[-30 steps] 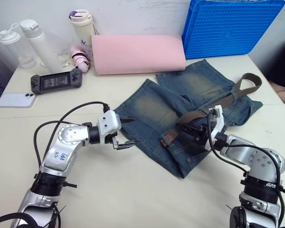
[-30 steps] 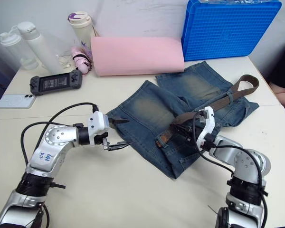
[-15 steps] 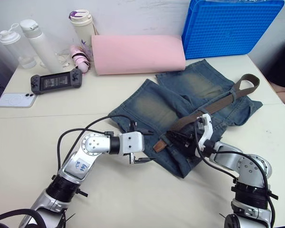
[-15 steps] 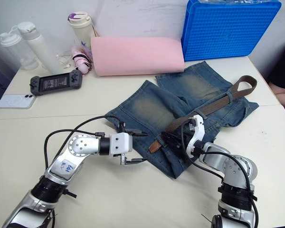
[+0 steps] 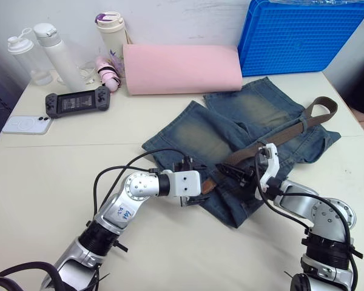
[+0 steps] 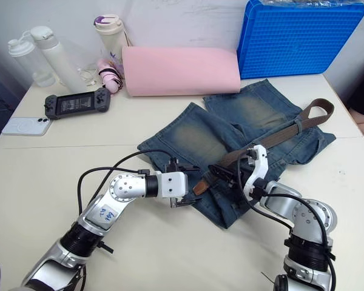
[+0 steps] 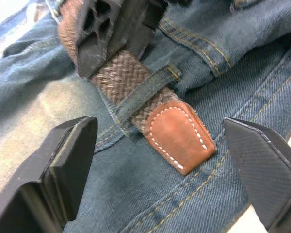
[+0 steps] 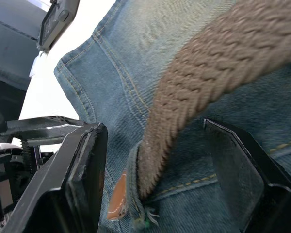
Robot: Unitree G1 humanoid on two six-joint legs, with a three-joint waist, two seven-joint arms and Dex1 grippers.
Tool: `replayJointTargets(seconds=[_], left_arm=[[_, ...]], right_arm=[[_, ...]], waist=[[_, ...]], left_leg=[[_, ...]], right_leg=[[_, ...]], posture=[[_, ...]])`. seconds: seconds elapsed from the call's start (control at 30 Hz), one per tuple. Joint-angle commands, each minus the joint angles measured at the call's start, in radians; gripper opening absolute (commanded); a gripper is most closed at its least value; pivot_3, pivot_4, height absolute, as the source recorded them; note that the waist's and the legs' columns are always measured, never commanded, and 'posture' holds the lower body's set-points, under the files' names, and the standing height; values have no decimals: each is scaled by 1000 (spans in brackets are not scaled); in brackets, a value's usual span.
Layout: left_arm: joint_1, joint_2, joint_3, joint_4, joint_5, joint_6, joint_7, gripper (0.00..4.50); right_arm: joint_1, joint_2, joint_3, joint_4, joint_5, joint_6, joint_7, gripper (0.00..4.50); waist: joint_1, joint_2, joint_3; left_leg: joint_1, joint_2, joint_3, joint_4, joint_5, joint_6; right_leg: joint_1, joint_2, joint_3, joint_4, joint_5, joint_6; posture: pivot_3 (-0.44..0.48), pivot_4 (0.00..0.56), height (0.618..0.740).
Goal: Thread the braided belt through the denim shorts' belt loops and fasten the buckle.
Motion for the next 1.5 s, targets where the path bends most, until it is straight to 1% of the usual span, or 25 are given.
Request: replayJointTargets(seconds=[0.03,0.07,0.1,0.13,0.17,0.2,0.23,0.27,0.3,0.33,0.43,0.47,0.5,0.53,0.57,0.6,0.63,0.73,0.83,1.0,1.13,1.23,1.33,1.43,1.5], left_arm=[[4,-35,-17,-14,60,37,60,2905],[7,-35,-21,-21,74,37,69,2486],[20,-31,-24,-38,80,36,72,2283],[28,-28,-27,-51,84,35,72,1855],[38,-22,-25,-69,88,33,72,1633],[44,-18,-21,-82,90,31,72,1112],[46,-16,-19,-89,93,31,73,922],[49,-9,-15,-101,104,28,76,479],[52,-4,-12,-111,116,24,79,198],[54,1,-10,-118,125,23,81,70],[61,27,1,-151,150,22,84,70],[63,38,6,-165,156,21,80,20],[65,45,9,-174,160,21,77,0],[71,52,15,-186,155,26,73,0],[76,56,19,-195,151,30,70,0],[87,56,28,-204,131,40,62,0],[113,76,59,-215,99,55,44,0],[179,145,143,-249,30,87,-11,0],[259,231,225,-286,-58,118,-78,0],[449,354,499,-324,-204,173,-134,0],[599,415,687,-321,-301,181,-191,0],[719,386,843,-291,-417,233,-218,0],[828,367,940,-242,-467,228,-247,0],[886,365,1000,-196,-490,224,-253,0],[907,372,1013,-173,-483,209,-255,0]], right_arm=[[8,-43,-55,-26,38,14,-32,3489],[6,-52,-62,-23,43,17,-37,3489],[4,-66,-80,-23,61,27,-46,3489],[3,-76,-93,-22,75,35,-51,3489],[3,-104,-118,-28,108,58,-56,3489],[3,-130,-136,-34,135,78,-57,3489],[3,-147,-146,-38,151,90,-58,3489],[2,-193,-159,-44,164,112,-42,3489],[1,-239,-164,-48,171,129,-23,3489],[0,-274,-167,-48,183,142,-15,3489],[-3,-431,-111,-48,131,116,102,3489],[3,-484,-32,-46,38,47,150,3232],[10,-518,26,-42,-28,-6,181,2936],[11,-540,93,-28,-102,-69,207,2512],[11,-554,138,-16,-151,-114,228,2276],[12,-560,176,3,-195,-153,245,1708],[13,-572,251,30,-272,-211,270,1340],[8,-594,403,101,-435,-323,331,27],[-6,-592,469,155,-514,-373,379,27],[-41,-573,508,217,-575,-405,450,27],[-76,-554,537,264,-614,-427,503,27],[-105,-535,549,292,-633,-437,535,27],[-139,-511,555,320,-653,-441,558,27],[-155,-493,552,332,-667,-442,577,27],[-162,-482,547,334,-669,-439,591,27]], waist=[[0,0,0],[0,0,0],[0,0,0],[0,0,0],[0,0,0],[1,0,0],[-1,0,0],[1,0,0],[2,0,0],[2,0,0],[2,1,0],[1,1,1],[1,1,1],[1,1,1],[-1,1,1],[-1,1,1],[-1,1,1],[-3,1,1],[-8,-4,-2],[-12,-13,-7],[-23,-16,-9],[-32,-17,-10],[-39,-18,-10],[-45,-18,-10],[-51,-18,-11]], left_leg=[[0,0,0,0,0,0],[0,0,0,0,0,0],[0,0,0,0,0,0],[0,0,0,0,0,0],[0,0,0,0,0,0],[0,0,0,0,0,0],[0,0,0,0,0,0],[0,0,0,0,0,0],[-1,0,0,0,0,0],[-2,0,0,0,0,1],[-2,0,0,0,1,1],[-1,1,0,1,0,1],[-1,1,0,0,0,1],[-1,1,0,0,0,1],[-1,1,0,0,0,1],[-1,1,1,0,0,1],[-1,1,1,0,0,1],[0,2,1,-1,0,1],[1,4,1,0,0,0],[4,5,-1,2,-1,-2],[4,9,-4,2,-4,-6],[5,10,-4,1,-5,-8],[5,13,-4,1,-5,-9],[5,13,-4,1,-6,-9],[6,14,-4,0,-7,-10]], right_leg=[[0,0,0,0,0,0],[0,0,0,0,0,0],[0,0,0,0,0,0],[0,0,0,0,0,0],[0,0,0,0,0,0],[0,0,0,0,0,0],[0,0,0,0,0,0],[0,0,0,-1,0,0],[0,0,0,-2,0,0],[0,-1,0,-3,0,0],[3,-1,-1,-8,0,0],[4,-1,-1,-9,0,0],[4,-1,-1,-9,0,0],[4,0,-2,-9,0,0],[4,0,-2,-9,0,0],[4,0,-2,-9,0,0],[4,0,-2,-9,0,0],[4,0,-2,-9,0,0],[6,2,-2,-9,0,0],[8,-3,0,-13,0,-2],[8,-3,1,-13,-3,-8],[8,-2,1,-12,-4,-9],[8,-1,1,-12,-5,-10],[8,-1,1,-12,-5,-11],[7,-1,1,-12,-6,-12]], posture=[[0,150,740],[0,150,740],[0,150,740],[0,150,740],[0,150,740],[0,150,740],[0,150,740],[0,150,740],[0,150,740],[0,150,740],[0,150,740],[0,150,740],[0,150,740],[0,150,740],[0,150,740],[0,150,740],[0,150,740],[0,150,740],[0,150,740],[0,150,740],[0,150,740],[0,150,740],[0,150,740],[0,150,740],[0,150,740]])
